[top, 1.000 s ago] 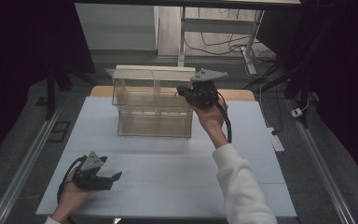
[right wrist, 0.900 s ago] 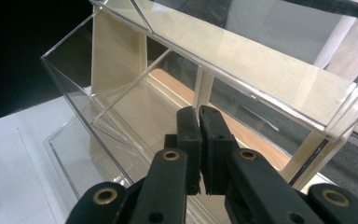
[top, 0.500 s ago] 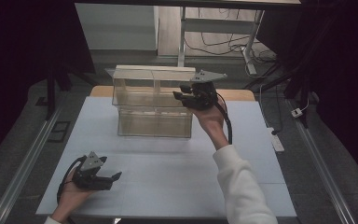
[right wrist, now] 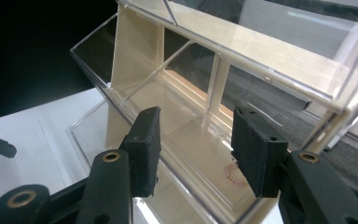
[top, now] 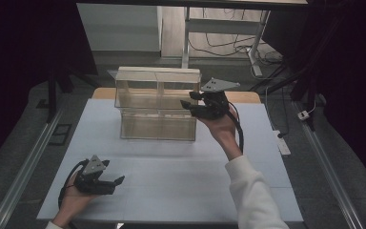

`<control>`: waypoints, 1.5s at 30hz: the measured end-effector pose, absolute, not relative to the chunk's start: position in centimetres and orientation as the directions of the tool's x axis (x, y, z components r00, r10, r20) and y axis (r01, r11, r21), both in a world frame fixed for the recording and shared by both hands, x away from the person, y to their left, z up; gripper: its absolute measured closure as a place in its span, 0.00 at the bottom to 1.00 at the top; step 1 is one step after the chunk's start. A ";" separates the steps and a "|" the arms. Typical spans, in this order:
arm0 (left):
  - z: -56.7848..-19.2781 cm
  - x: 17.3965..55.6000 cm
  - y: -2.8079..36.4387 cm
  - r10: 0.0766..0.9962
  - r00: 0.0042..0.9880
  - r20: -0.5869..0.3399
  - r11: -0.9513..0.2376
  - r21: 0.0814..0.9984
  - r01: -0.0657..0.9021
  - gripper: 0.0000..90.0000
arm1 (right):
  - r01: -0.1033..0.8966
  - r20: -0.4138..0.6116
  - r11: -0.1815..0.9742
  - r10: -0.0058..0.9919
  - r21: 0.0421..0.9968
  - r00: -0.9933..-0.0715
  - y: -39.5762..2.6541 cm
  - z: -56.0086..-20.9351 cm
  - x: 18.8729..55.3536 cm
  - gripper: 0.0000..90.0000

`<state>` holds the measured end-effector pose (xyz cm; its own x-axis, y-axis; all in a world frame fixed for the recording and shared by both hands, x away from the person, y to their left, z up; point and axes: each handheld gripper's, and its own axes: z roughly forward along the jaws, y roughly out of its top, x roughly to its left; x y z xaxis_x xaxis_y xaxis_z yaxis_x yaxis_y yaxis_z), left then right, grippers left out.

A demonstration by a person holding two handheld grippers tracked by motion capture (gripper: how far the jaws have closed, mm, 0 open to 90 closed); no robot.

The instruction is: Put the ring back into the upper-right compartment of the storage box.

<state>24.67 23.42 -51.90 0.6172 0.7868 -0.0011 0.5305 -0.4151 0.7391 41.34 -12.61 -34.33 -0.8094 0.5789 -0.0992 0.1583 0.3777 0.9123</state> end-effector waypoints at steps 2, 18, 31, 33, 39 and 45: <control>-51.9 24.7 23.4 0.785 0.619 -0.002 -0.415 0.741 0.528 0.19 | 0.157 -0.102 0.380 0.579 0.912 -0.809 -12.8 -34.3 41.2 0.57; -51.9 24.6 23.4 0.786 0.618 0.004 -0.417 0.742 0.525 0.18 | 0.147 -0.100 0.358 0.587 0.922 -0.803 -17.3 -35.8 37.8 0.54; -51.9 24.6 23.4 0.785 0.619 0.007 -0.417 0.745 0.520 0.19 | 0.199 -0.089 0.377 0.625 0.905 -0.776 -21.4 -39.8 35.7 0.53; -51.9 24.6 23.4 0.786 0.618 0.009 -0.417 0.745 0.520 0.19 | 0.210 -0.085 0.379 0.630 0.901 -0.772 -21.9 -40.6 35.3 0.53; -51.8 24.6 23.5 0.788 0.616 0.002 -0.411 0.747 0.522 0.19 | 0.236 -0.094 0.409 0.643 0.882 -0.760 -24.0 -42.8 34.0 0.53; -51.8 24.5 23.5 0.787 0.617 -0.001 -0.409 0.748 0.523 0.19 | 0.283 -0.092 0.432 0.667 0.856 -0.740 -26.5 -45.2 32.4 0.52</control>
<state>24.54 23.46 -51.81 0.6171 0.7869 -0.0012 0.5229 -0.4089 0.7479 32.43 -26.49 -45.17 -0.7399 0.6665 -0.0916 0.2833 0.4321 0.8562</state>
